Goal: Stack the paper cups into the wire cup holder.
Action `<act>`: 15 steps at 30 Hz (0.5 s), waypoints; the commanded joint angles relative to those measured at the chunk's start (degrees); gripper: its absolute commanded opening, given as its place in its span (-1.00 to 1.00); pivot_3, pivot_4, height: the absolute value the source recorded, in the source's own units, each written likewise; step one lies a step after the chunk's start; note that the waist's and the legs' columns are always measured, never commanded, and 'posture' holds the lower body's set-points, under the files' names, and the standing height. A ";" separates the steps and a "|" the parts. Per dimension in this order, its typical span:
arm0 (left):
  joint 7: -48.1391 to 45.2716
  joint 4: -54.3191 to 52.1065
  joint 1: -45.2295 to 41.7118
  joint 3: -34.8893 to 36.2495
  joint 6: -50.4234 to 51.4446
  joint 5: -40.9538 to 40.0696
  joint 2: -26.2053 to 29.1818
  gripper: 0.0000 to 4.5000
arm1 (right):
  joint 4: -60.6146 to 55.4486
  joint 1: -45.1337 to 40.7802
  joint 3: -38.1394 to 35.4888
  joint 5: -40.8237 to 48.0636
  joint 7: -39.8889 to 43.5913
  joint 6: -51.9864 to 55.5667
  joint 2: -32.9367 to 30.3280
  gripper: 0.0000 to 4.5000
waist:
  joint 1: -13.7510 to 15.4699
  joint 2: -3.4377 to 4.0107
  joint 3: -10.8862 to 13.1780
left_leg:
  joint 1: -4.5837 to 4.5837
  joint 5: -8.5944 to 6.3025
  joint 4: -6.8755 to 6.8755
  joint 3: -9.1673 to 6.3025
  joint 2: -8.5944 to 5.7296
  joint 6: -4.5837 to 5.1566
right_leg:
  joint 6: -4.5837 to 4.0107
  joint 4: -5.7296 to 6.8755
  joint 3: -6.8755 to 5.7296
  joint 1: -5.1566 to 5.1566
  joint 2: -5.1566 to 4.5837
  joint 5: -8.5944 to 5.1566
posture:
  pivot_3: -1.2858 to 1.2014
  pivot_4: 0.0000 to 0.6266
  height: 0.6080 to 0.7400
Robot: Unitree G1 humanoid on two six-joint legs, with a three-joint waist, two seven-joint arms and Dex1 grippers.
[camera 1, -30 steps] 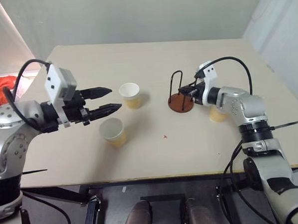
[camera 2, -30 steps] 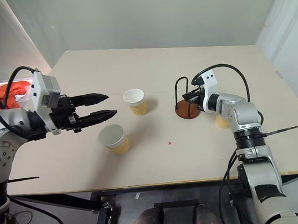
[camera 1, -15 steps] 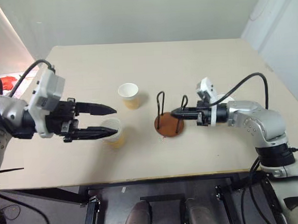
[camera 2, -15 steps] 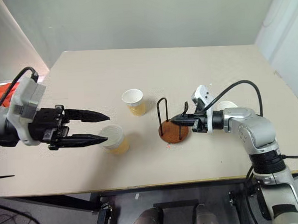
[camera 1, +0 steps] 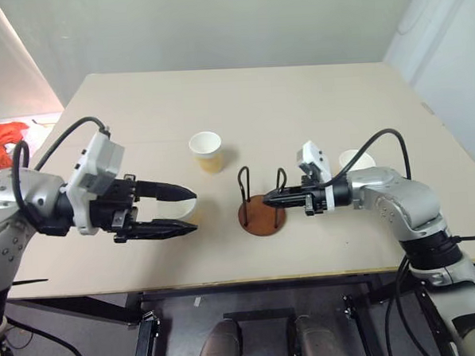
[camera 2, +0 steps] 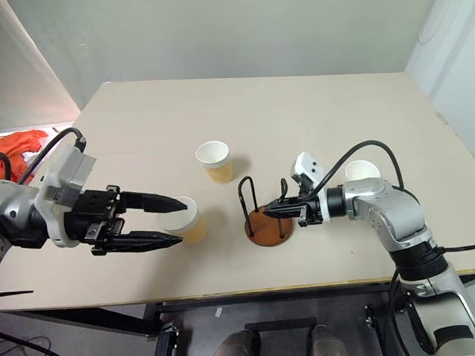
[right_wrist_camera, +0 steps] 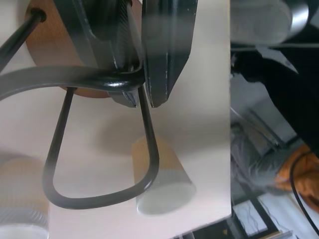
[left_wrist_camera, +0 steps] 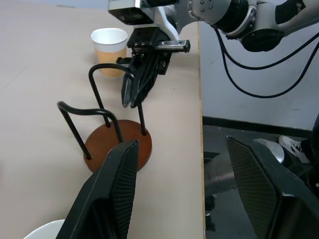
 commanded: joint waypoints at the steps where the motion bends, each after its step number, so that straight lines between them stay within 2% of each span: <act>1: 1.01 -1.88 -0.10 1.57 0.35 -1.38 -0.13 0.36 | -0.68 -1.64 0.79 -0.05 2.96 -1.60 -1.33 -0.31 | 0.01 0.00 0.00 | 0.00 -0.01 0.00 0.00 0.00 0.01 | -0.02 0.00 0.00 0.00 0.00 -0.02 | 0.03 -0.52 1.00; 5: 2.01 -1.74 -1.52 1.18 -0.40 -1.56 -1.04 0.36 | -2.52 -0.85 1.38 -0.23 6.74 -1.85 -5.43 0.28 | 0.07 0.00 0.00 | 0.00 -0.02 0.00 0.00 0.00 0.01 | -0.04 0.00 0.00 -0.01 0.00 -0.03 | 0.03 -0.52 1.00; 10: 3.02 -1.85 -5.93 -1.26 -0.46 -2.39 -3.95 0.36 | -7.19 1.66 -1.34 -0.01 14.93 -4.19 -18.15 0.99 | 0.76 -0.05 -0.02 | -0.12 -0.03 0.03 -0.01 -0.09 0.01 | -0.05 -0.11 -0.01 0.07 -0.05 -0.03 | 0.03 -0.52 1.00; 15: 3.69 0.30 -9.68 -2.41 -1.60 -0.51 -4.91 0.36 | -6.13 -0.85 -8.78 -1.37 17.46 -7.12 -29.80 0.99 | 0.53 -0.05 -0.02 | -0.06 -0.06 0.04 0.04 -0.10 0.03 | -0.02 -0.23 0.02 0.16 -0.06 -0.05 | 0.03 -0.52 1.00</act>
